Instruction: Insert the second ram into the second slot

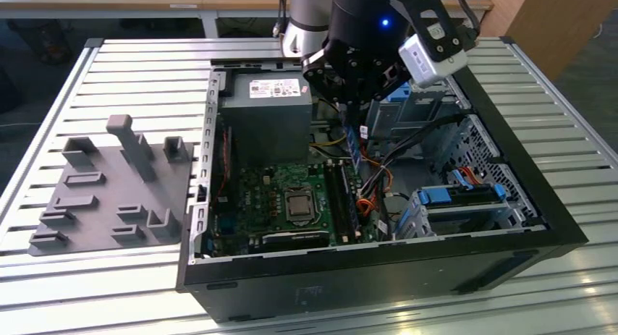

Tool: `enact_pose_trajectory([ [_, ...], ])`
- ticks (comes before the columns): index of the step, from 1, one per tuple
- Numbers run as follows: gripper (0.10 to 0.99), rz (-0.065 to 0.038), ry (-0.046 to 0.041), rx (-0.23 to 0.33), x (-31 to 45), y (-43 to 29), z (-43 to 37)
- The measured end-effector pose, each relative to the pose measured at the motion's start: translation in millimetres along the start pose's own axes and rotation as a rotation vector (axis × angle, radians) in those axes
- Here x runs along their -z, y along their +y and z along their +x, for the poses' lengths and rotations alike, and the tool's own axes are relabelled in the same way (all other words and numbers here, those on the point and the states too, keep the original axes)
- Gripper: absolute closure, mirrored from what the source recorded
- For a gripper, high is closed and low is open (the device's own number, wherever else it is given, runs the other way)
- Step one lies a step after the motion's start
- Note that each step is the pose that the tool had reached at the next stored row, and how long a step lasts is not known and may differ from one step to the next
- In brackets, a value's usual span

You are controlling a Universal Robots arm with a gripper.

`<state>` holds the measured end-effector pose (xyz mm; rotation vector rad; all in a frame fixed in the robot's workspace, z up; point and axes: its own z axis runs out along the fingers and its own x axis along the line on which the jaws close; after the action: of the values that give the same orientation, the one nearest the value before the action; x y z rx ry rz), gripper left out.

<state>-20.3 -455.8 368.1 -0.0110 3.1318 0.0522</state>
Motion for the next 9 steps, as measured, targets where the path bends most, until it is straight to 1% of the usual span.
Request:
enact_pose_trajectory([
  [9,0.973,0.000,0.0000,0.000,-3.3,-0.4,0.0],
])
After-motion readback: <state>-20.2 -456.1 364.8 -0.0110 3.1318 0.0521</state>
